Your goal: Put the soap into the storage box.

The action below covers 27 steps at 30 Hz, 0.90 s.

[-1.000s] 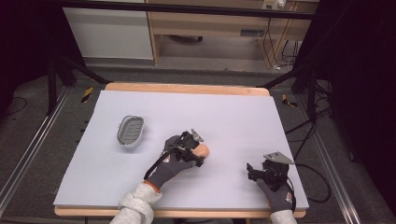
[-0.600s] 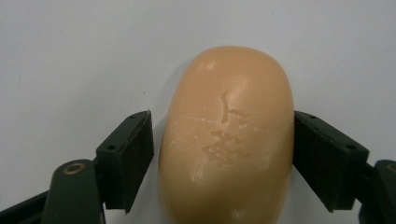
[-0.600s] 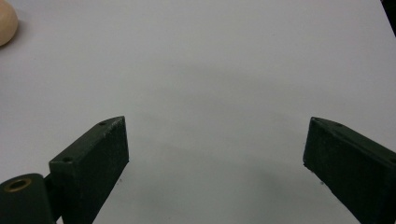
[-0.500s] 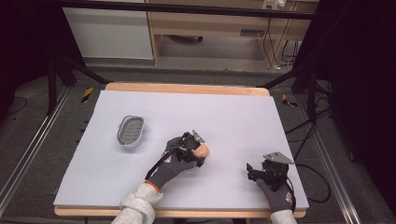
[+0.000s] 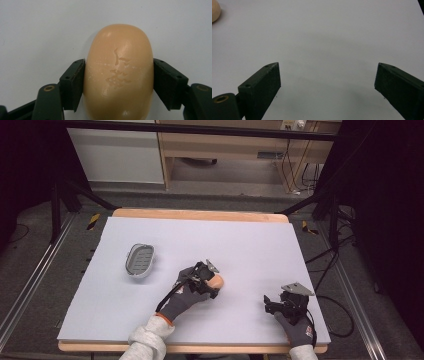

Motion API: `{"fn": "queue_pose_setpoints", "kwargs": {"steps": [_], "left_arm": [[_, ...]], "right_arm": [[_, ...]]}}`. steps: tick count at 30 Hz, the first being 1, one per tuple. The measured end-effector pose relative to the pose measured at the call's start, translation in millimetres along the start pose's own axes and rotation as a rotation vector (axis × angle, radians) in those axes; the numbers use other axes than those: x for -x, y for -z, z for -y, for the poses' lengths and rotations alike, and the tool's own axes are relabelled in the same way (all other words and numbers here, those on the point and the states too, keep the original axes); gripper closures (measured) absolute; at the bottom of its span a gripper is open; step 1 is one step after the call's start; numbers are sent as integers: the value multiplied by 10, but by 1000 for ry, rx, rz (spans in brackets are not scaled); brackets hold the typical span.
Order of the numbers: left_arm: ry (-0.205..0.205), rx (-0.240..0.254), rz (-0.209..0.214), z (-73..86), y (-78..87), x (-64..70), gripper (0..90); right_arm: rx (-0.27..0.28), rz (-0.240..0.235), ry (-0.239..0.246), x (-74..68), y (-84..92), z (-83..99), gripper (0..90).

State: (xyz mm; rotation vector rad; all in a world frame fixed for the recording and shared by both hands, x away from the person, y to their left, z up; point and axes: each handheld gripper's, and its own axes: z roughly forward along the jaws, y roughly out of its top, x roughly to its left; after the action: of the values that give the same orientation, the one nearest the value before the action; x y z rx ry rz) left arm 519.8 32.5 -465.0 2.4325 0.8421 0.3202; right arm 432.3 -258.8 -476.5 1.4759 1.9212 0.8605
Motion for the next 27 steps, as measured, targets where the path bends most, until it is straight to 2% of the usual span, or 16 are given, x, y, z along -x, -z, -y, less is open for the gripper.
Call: {"fn": "queue_pose_setpoints", "kwargs": {"steps": [6, 16, 21, 27], "left_arm": [[22, 14, 0, 13, 90, -11, 306], [36, 80, -9, 61, 377, -51, 308], [60, 113, -16, 139, 517, -111, 309], [82, 124, -25, 252, 633, -191, 309]], "right_arm": [[1, -1, -2, -2, 2, 0, 68], [2, 2, -1, 1, 2, 0, 68], [2, 2, 0, 0, 3, 1, 68], [4, 4, 2, 3, 5, 2, 68]]}}
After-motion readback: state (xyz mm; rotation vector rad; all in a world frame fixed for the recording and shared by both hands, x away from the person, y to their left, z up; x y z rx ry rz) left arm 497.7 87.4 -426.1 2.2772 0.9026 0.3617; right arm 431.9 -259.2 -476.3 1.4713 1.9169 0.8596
